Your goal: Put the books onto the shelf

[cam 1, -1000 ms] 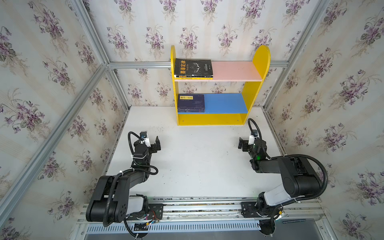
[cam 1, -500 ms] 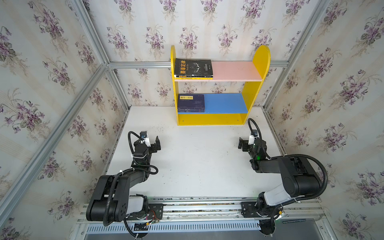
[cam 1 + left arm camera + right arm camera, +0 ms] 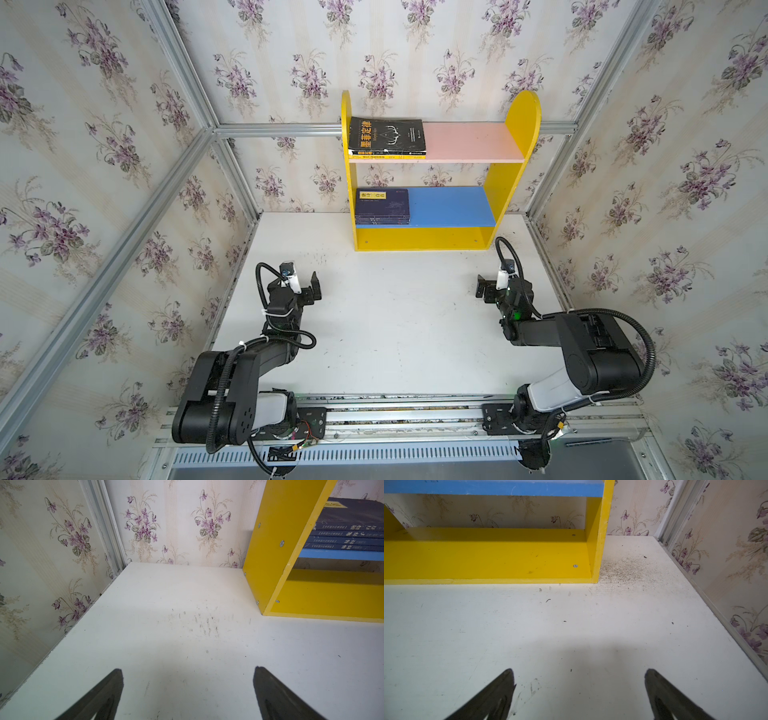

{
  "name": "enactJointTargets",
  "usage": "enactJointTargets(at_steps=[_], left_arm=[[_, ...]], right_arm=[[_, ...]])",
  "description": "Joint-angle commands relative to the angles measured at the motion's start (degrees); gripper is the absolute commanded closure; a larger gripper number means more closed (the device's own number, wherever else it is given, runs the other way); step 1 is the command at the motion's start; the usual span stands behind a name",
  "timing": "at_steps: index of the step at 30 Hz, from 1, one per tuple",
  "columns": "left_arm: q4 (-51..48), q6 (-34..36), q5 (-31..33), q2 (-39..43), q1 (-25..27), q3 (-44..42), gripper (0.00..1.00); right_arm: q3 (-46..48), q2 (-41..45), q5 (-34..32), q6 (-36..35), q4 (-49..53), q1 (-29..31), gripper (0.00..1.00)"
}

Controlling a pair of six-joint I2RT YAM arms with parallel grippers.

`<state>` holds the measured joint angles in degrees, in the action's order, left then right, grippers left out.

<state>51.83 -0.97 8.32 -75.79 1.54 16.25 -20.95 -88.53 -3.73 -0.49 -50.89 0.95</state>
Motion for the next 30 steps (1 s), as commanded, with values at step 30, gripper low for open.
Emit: enactJointTargets(at_steps=[30], left_arm=[[1.61, 0.67, -0.43, 0.12, 0.04, -0.08, 0.01]], right_arm=[[-0.96, 0.03, 0.03, -0.83, -1.47, 0.06, 0.0]])
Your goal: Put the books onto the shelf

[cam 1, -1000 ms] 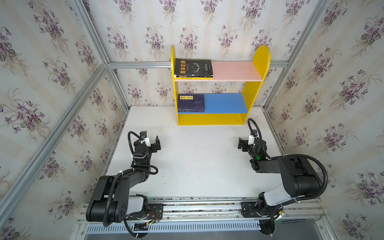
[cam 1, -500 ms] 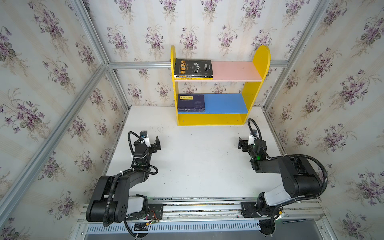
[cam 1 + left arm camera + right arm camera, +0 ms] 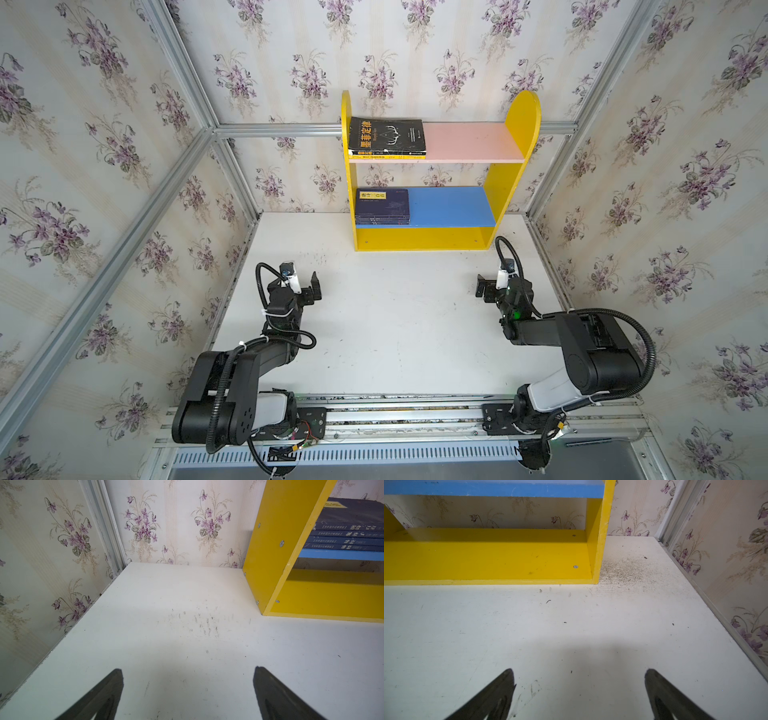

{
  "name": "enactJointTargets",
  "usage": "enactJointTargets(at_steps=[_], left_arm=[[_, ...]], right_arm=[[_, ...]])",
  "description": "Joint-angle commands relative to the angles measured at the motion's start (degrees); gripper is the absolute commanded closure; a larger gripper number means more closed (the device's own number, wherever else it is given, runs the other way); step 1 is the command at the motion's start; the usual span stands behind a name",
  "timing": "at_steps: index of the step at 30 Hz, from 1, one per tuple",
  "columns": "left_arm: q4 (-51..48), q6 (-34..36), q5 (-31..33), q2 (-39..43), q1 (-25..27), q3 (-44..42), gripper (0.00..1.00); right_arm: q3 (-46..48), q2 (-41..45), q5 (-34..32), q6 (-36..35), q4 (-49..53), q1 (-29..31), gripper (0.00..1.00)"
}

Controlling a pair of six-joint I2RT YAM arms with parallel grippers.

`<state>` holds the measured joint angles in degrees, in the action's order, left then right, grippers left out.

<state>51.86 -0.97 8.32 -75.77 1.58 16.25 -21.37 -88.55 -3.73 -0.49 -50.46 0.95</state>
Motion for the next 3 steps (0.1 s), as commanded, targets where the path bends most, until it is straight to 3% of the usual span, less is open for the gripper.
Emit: enactJointTargets(at_steps=[1, 3], left_arm=[[1.58, 0.7, -0.41, 0.09, 0.0, -0.09, 0.01], [1.58, 0.66, -0.41, 0.16, 0.01, -0.17, 0.01]], right_arm=[[-0.41, 0.12, 0.12, -0.83, -2.19, 0.11, 0.0], [-0.3, 0.14, 0.34, -0.92, -2.37, 0.07, 0.0]])
